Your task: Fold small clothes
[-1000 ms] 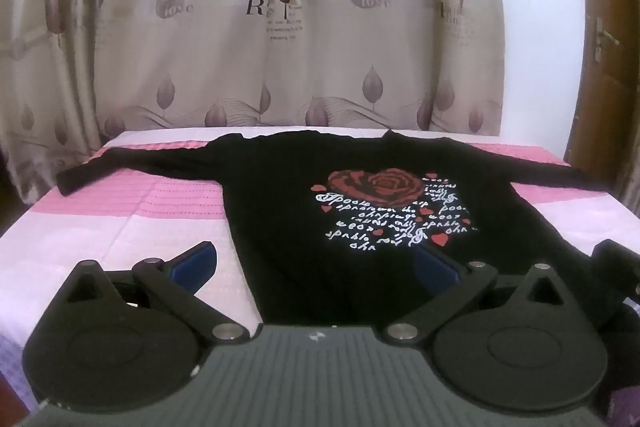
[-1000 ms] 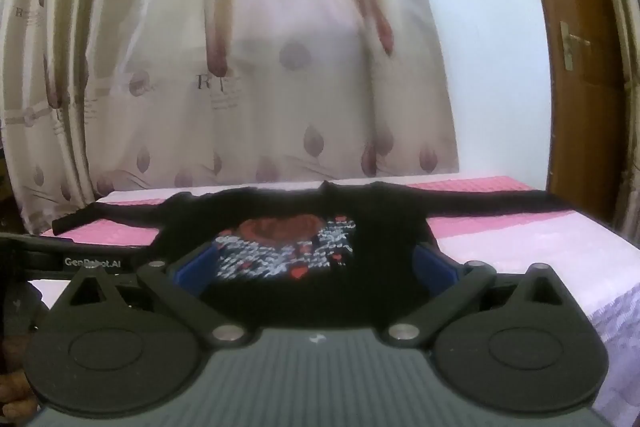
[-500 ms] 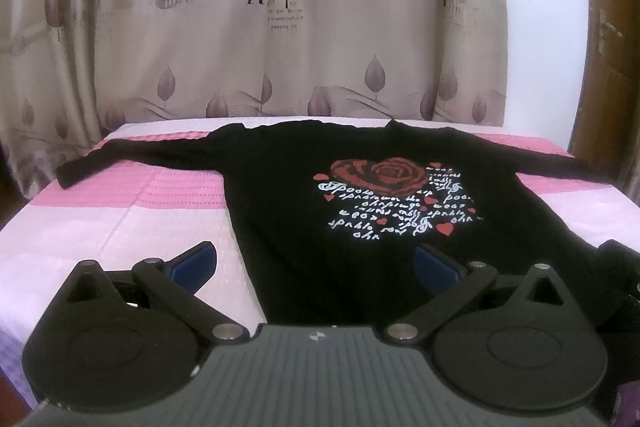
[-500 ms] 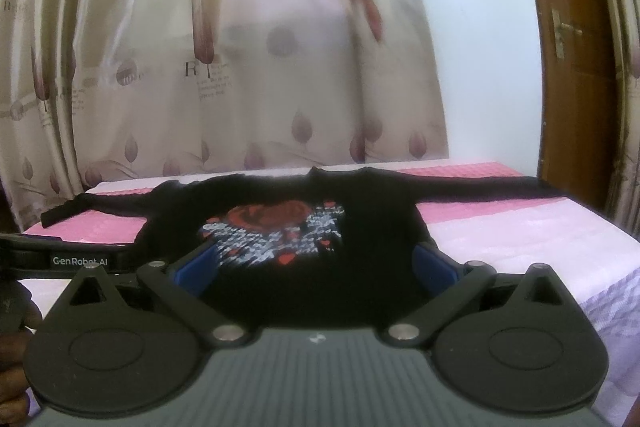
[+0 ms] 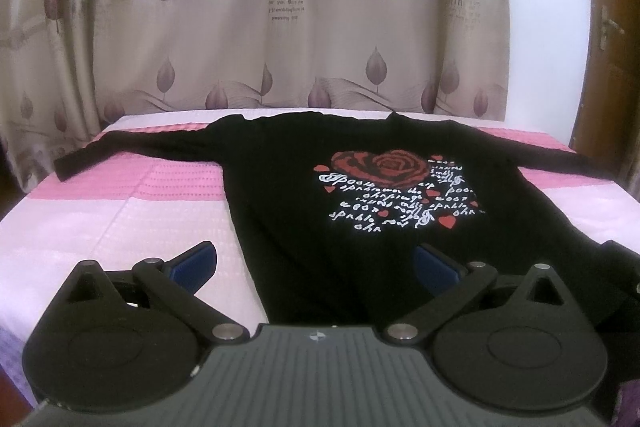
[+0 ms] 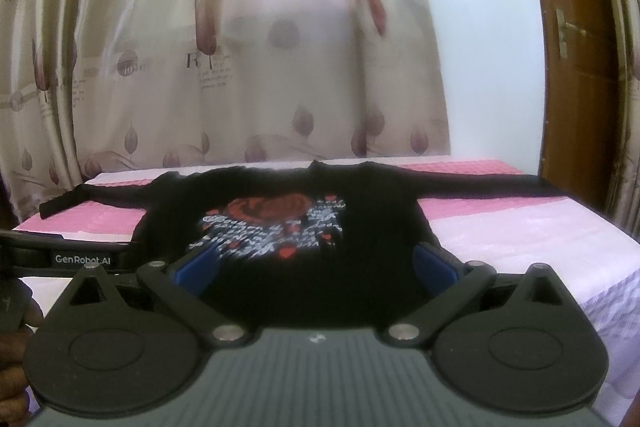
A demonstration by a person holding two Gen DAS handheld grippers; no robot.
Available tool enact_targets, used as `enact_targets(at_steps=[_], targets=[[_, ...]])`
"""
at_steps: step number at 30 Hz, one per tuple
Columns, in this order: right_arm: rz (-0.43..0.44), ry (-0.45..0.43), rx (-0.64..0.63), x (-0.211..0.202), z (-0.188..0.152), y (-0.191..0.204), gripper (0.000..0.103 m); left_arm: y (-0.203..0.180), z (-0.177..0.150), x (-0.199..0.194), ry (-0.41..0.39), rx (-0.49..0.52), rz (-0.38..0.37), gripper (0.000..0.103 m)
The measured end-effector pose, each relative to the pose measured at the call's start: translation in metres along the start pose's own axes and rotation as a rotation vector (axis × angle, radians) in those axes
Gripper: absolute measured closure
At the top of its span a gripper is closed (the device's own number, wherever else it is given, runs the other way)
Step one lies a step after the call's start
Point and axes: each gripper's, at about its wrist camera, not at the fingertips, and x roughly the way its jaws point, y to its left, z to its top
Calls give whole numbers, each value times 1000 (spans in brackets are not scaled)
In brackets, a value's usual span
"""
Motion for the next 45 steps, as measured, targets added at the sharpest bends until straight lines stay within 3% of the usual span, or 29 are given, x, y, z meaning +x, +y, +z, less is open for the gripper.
enact_targets(at_steps=[5,10,22,32,39,45], targets=[[1,7,-1,2,0,0,0,1,4,1,42,-2,1,0],[3,11,3,2,-2,-1,0,1,1,2,6,-10,-4,0],[13,31,6,14,-1,-1,0,4,4,10,8,3,13,0],[7,53,-25,40,7,2,0,37,20,38,22,-47,60,0],[37,91,-50,66,8,15,0,122,55,65,31,-213,29,0],[43,148,-104,82,-1,26,0,264,80,124,36,-651,-39,7]])
